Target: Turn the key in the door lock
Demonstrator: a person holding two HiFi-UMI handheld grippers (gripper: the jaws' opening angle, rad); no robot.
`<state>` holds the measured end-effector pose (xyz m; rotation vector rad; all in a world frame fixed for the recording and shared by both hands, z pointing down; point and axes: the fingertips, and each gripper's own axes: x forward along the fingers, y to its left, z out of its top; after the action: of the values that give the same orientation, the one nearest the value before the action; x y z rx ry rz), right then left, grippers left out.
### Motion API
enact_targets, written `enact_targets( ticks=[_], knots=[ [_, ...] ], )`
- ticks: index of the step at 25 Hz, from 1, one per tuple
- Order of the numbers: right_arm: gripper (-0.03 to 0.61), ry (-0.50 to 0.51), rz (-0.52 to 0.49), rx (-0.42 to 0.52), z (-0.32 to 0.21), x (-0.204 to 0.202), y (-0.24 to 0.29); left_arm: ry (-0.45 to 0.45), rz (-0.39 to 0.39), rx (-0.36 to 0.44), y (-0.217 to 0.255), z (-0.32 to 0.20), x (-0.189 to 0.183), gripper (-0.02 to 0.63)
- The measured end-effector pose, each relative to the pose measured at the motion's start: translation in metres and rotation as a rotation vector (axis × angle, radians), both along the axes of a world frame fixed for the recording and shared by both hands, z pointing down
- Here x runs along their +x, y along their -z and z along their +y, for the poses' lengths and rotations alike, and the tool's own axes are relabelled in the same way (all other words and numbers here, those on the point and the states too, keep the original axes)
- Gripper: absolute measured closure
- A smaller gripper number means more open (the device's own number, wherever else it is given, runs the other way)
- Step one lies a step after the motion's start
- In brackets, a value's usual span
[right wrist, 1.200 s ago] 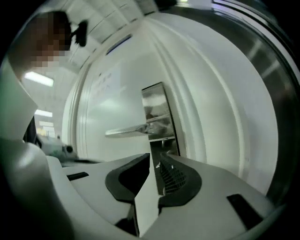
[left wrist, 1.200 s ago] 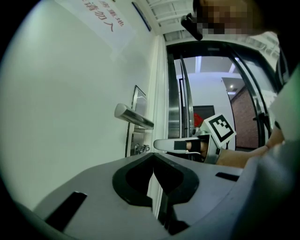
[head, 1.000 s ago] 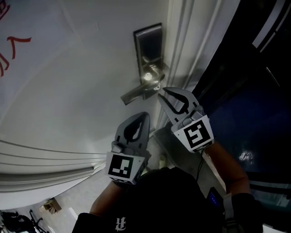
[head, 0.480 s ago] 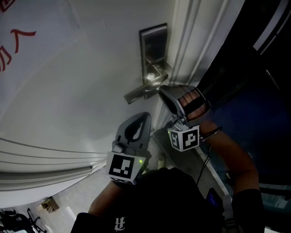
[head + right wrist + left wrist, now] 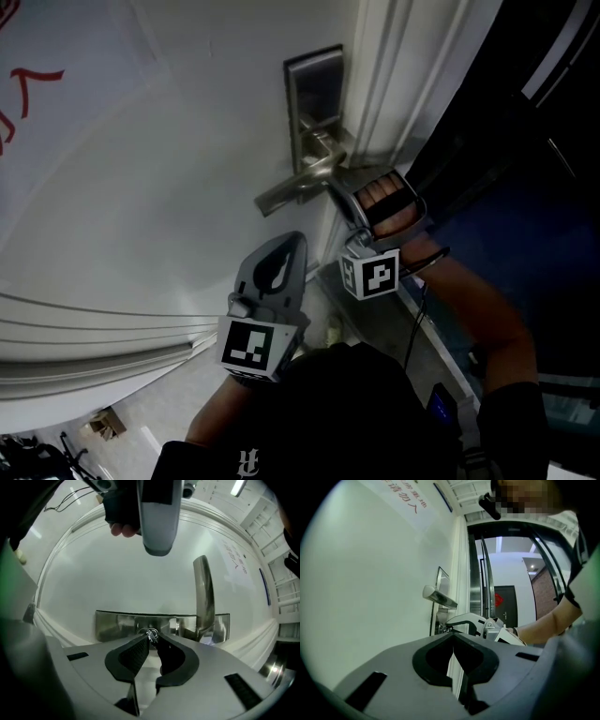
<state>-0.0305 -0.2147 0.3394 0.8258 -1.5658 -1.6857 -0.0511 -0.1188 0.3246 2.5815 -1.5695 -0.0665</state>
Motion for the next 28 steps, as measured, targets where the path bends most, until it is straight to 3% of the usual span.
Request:
enact_targets(
  ticks=[9,16,18,22,28],
  knots=[
    [0.552,-0.024,-0.148,-0.134,-0.001,0.001,0.002,0.001,0.003,-0.003,-0.002,-0.002,0.000,0.606],
    [0.555,-0.045,-0.411,-0.364,-0.003,0.003,0.005,0.001,0.005,-0.005,-0.002,-0.003,-0.002,0.606],
    [0.557,-0.048,-0.545,-0.485,-0.003,0.004,0.005,0.002,0.005,-0.005,-0.002,-0.003,-0.002,0.606],
    [0.558,-0.031,-0.903,-0.819,-0.007,0.007,0.006,0.002,0.002,-0.003,-0.001,-0.002,-0.001,0.606],
    [0.557,0.064,-1.485,-1.423,-0.011,0.013,0.001,0.002,-0.005,-0.005,-0.002,-0.002,-0.001,0.606]
  ],
)
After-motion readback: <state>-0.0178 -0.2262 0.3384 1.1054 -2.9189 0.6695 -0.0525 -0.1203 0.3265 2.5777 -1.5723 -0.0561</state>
